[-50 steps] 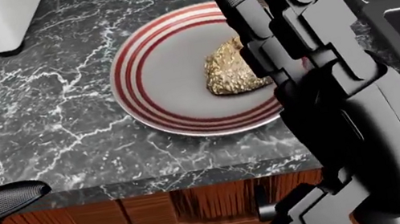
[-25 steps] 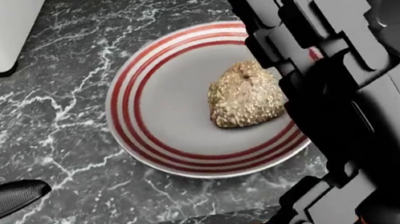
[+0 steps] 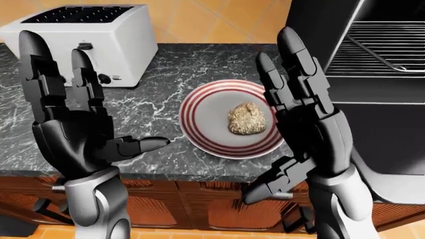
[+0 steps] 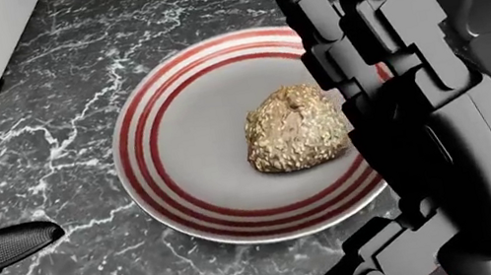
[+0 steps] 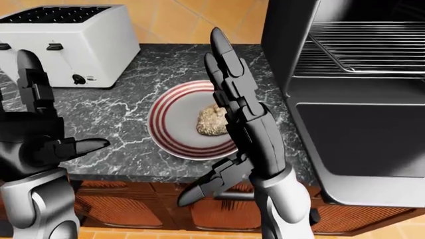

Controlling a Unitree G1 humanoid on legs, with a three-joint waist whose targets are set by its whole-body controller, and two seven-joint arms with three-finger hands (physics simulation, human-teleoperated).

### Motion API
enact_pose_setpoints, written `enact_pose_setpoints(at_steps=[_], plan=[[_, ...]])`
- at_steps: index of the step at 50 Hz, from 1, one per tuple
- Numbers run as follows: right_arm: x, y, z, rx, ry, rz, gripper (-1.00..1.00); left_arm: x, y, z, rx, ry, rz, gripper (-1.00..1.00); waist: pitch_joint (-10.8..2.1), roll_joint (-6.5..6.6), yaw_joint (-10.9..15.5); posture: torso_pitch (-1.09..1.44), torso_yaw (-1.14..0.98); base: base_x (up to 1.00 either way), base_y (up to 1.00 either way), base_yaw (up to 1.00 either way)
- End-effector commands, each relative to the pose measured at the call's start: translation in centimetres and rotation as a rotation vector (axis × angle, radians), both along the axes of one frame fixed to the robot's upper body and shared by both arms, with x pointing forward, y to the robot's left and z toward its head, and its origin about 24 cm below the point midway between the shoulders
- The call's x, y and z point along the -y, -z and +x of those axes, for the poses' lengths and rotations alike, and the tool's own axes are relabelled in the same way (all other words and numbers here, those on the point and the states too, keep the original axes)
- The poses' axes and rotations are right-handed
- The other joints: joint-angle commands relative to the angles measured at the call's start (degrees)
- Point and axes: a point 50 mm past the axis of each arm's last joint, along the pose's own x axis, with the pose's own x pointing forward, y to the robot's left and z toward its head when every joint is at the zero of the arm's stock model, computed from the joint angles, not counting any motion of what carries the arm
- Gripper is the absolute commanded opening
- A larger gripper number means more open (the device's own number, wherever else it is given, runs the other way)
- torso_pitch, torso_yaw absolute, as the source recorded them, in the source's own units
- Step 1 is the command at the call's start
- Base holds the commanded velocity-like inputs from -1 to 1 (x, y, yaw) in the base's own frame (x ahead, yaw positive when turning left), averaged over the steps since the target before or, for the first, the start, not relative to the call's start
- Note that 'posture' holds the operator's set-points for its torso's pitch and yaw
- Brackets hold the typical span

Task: Place the bread on the top rack of the toaster oven.

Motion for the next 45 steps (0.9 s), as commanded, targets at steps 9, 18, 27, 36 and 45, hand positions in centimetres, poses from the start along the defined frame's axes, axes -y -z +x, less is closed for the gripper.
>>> enact_pose_setpoints(at_steps=[9,18,27,36,45], plan=[[0.14,-0.85,-0.34,0.063,-0.002,0.013,1.0,0.27,-1.03,-0.31,0.071,0.0,0.023,1.0,-1.94,0.03,-0.07,-0.05,0.0,0.0,0.0,0.0],[0.12,-0.7,-0.18,0.057,-0.003,0.011,1.0,0.27,-1.05,-0.18,0.07,0.0,0.024,1.0,-5.23,-0.06,-0.11,-0.14,0.0,0.0,0.0,0.0],[0.1,-0.55,-0.07,0.051,-0.003,0.009,1.0,0.22,-0.91,-0.08,0.068,-0.001,0.022,1.0,-9.73,-0.06,0.07,-0.23,0.0,0.0,0.0,0.0],[0.1,-0.3,0.04,0.044,-0.005,0.009,1.0,0.19,-0.76,0.02,0.064,-0.005,0.023,1.0,-14.51,-0.13,0.37,-0.32,0.0,0.0,0.0,0.0],[0.03,-0.47,0.28,0.021,-0.001,0.009,1.0,0.11,-0.74,-0.02,0.065,-0.005,0.017,1.0,-15.69,-0.2,0.58,-0.33,0.0,0.0,0.0,0.0]])
